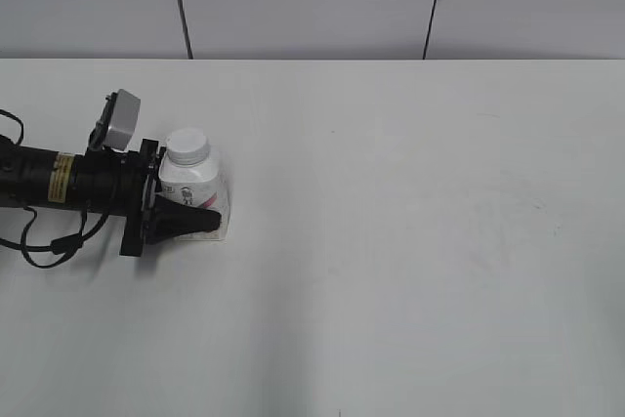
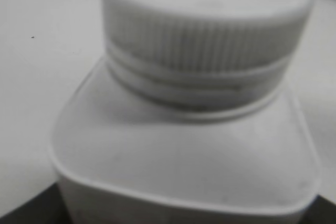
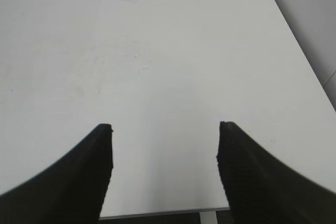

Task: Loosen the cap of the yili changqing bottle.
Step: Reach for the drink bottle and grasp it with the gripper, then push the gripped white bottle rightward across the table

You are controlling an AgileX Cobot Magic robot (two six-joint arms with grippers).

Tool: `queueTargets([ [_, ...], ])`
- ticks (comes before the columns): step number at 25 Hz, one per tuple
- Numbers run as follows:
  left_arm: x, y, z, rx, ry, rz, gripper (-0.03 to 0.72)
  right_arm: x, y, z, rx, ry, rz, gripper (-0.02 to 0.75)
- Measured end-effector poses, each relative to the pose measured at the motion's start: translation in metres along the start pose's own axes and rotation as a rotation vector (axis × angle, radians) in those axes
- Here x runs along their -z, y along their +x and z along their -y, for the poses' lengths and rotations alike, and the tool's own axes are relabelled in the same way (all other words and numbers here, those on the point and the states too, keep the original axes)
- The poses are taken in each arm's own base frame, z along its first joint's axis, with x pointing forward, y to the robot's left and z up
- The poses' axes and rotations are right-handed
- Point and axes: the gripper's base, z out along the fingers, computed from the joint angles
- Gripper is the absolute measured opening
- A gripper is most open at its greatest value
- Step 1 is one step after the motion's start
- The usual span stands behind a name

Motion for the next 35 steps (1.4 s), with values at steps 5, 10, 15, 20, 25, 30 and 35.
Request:
queueTargets([
  [5,-0.004,-0.002,0.001,-0.002,0.006,0.000,0.415,0.000,0.000,0.000,0.000,0.000,0.000,0.501],
  [10,-0.030,-0.012,0.007,-0.018,0.037,-0.004,0.414,0.000,0.000,0.000,0.000,0.000,0.000,0.501],
  [15,-0.065,-0.043,0.011,-0.064,0.084,0.009,0.409,0.000,0.000,0.000,0.000,0.000,0.000,0.501],
  [20,-0.101,-0.081,0.012,-0.130,0.098,0.080,0.407,0.000,0.000,0.000,0.000,0.000,0.000,0.501],
  [25,-0.134,-0.088,0.015,-0.110,0.095,0.138,0.407,0.000,0.000,0.000,0.000,0.000,0.000,0.501],
  [30,-0.151,-0.069,0.015,-0.073,0.090,0.094,0.407,0.000,0.000,0.000,0.000,0.000,0.000,0.501],
  [35,-0.154,-0.059,0.013,-0.066,0.072,0.048,0.405,0.000,0.000,0.000,0.000,0.000,0.000,0.501],
])
